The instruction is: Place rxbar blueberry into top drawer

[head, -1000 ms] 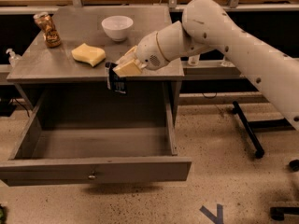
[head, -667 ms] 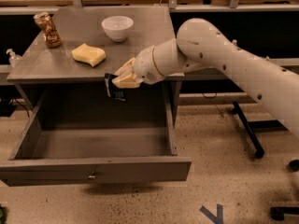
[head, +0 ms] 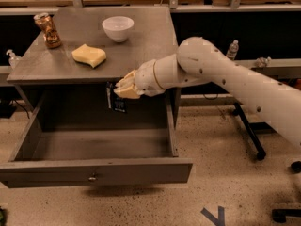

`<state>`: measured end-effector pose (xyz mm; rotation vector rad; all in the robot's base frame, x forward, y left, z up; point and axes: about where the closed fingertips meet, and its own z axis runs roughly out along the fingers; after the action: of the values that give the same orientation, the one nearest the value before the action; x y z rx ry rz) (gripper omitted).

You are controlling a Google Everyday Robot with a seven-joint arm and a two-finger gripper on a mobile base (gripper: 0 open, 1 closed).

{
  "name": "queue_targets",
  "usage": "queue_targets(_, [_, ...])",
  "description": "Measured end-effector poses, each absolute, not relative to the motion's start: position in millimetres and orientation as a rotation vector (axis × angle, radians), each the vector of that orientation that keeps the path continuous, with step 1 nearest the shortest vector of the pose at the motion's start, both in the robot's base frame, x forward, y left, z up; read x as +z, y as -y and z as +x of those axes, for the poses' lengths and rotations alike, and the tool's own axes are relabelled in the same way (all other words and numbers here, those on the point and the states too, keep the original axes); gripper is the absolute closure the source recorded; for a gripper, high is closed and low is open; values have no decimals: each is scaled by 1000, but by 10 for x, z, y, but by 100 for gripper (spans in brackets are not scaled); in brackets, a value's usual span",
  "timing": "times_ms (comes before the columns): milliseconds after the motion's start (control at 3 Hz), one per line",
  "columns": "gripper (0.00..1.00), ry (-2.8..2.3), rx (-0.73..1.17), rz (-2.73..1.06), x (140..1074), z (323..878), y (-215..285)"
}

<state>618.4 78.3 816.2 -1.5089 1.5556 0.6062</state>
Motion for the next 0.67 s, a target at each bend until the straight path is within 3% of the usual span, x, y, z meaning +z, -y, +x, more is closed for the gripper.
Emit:
queue_targets(333, [100, -1492, 622, -1473, 7751, 6141, -831])
queue_targets(667, [88, -1482, 643, -1466, 7417, 6132, -891])
